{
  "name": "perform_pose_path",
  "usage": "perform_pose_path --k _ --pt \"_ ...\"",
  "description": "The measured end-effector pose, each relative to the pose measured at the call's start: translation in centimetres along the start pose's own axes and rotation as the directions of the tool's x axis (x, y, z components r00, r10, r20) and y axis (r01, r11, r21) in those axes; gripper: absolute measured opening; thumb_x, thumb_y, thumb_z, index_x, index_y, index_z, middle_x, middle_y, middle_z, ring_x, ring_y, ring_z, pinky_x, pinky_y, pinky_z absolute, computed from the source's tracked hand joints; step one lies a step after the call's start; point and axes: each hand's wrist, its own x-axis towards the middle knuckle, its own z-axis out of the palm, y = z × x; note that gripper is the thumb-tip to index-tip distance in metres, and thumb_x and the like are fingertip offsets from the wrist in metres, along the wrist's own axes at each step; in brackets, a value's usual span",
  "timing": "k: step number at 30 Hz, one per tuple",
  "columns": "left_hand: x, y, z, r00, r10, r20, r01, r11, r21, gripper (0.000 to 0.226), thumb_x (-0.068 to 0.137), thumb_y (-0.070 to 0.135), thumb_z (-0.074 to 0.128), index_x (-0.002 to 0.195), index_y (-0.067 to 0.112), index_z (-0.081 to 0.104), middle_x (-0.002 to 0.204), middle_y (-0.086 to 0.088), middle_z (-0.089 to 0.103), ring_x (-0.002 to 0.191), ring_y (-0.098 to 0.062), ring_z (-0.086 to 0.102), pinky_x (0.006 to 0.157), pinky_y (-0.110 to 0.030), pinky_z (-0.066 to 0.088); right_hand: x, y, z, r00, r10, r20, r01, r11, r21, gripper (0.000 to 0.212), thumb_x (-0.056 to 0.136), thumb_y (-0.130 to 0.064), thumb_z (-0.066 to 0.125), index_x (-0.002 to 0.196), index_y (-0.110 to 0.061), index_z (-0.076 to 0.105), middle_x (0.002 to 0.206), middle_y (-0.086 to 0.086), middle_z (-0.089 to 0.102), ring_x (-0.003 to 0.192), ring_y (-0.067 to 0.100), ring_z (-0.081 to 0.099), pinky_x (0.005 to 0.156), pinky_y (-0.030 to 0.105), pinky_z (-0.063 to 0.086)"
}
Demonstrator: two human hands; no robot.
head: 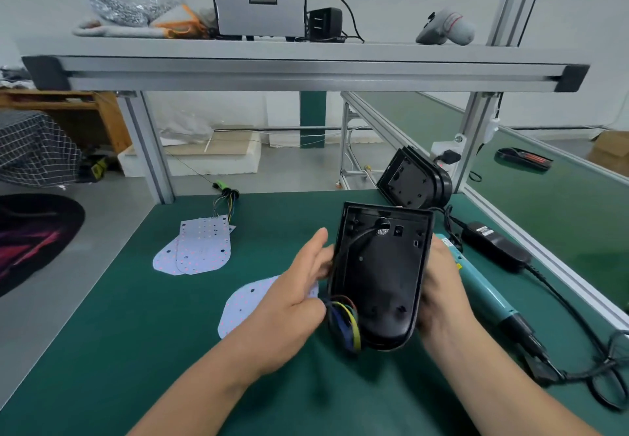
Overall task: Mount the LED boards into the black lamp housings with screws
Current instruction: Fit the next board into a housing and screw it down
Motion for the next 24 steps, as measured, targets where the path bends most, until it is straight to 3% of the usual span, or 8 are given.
perform_pose_path --k 3,7,10,13,15,17,19,24 --pt "0.1 -0.1 0.0 0.999 -0.027 0.032 0.03 0.994 -0.101 0.095 0.075 -0.003 0.035 0.157 0.043 0.023 0.159 0.02 0.049 0.148 0.001 0.041 0.121 -0.021 0.035 0.3 -0.1 0.3 0.997 0.076 -0.002 -0.076 0.997 -0.005 0.007 0.091 -0.008 0.064 0.098 -0.007 0.064 0.095 0.018 0.061 0.089 0.032 0.058 0.085 0.044 0.05" --pt "0.6 -0.5 0.5 0.977 -0.078 -0.198 0.043 0.984 -0.171 0.05 0.109 0.014 0.05 0.149 0.043 0.049 0.136 0.021 0.069 0.131 0.002 0.06 0.111 -0.021 0.045 0.7 0.0 0.8 0.993 0.115 -0.007 -0.115 0.993 -0.005 0.009 0.092 -0.013 0.065 0.087 -0.013 0.057 0.083 0.009 0.055 0.069 0.026 0.056 0.079 0.039 0.048" --pt "1.0 -0.9 1.2 0.963 -0.04 -0.268 0.016 0.996 -0.092 0.022 0.112 0.027 0.052 0.116 0.026 0.074 0.11 0.014 0.076 0.105 -0.002 0.066 0.094 -0.022 0.052 0.6 0.7 1.0 0.997 0.075 0.002 -0.074 0.988 -0.138 0.036 0.071 -0.023 0.079 0.093 -0.006 0.057 0.081 0.015 0.05 0.071 0.029 0.046 0.068 0.038 0.042" --pt "1.3 -1.1 1.5 0.942 -0.061 -0.331 0.022 0.993 -0.12 0.024 0.104 0.036 0.056 0.098 0.019 0.073 0.093 0.002 0.072 0.088 -0.009 0.06 0.086 -0.036 0.051 0.9 1.4 0.8 0.994 -0.027 -0.105 0.005 0.979 -0.205 0.012 0.098 -0.019 0.071 0.095 -0.007 0.067 0.08 0.017 0.063 0.073 0.028 0.057 0.061 0.032 0.049" --pt "1.5 -1.1 1.2 0.932 -0.034 -0.36 0.007 0.997 -0.075 0.021 0.102 0.037 0.056 0.1 0.027 0.074 0.093 0.009 0.075 0.087 -0.005 0.063 0.083 -0.026 0.053 1.5 1.0 0.1 0.972 -0.099 -0.214 0.054 0.977 -0.207 0.025 0.107 -0.022 0.061 0.103 0.001 0.073 0.088 0.021 0.075 0.073 0.029 0.068 0.062 0.032 0.057" --pt "1.5 -0.7 0.8 0.93 0.002 -0.367 0.013 0.999 0.038 0.016 0.102 0.036 0.055 0.1 0.034 0.071 0.084 0.018 0.073 0.074 0.0 0.062 0.069 -0.016 0.051 2.1 0.2 -0.5 0.954 -0.136 -0.267 0.088 0.979 -0.186 0.035 0.108 -0.024 0.059 0.107 0.01 0.07 0.095 0.026 0.077 0.073 0.031 0.071 0.063 0.033 0.06" --pt "1.4 -0.1 0.5 0.934 -0.001 -0.359 0.046 0.992 0.117 0.012 0.098 0.039 0.055 0.099 0.038 0.067 0.076 0.018 0.07 0.063 -0.003 0.058 0.057 -0.018 0.048 2.4 -0.5 -0.9 0.945 -0.146 -0.292 0.121 0.988 -0.1 0.03 0.108 -0.023 0.06 0.102 0.005 0.068 0.09 0.023 0.077 0.07 0.028 0.074 0.061 0.032 0.062" --pt "0.7 1.1 -0.8 0.951 -0.013 -0.31 0.094 0.965 0.245 0.023 0.086 0.054 0.052 0.105 0.045 0.063 0.102 0.025 0.074 0.089 0.004 0.07 0.072 -0.021 0.053 3.0 -1.7 -1.7 0.916 -0.178 -0.359 0.195 0.981 0.013 0.02 0.108 -0.021 0.062 0.098 -0.004 0.066 0.084 0.013 0.078 0.076 0.021 0.077 0.061 0.024 0.062"
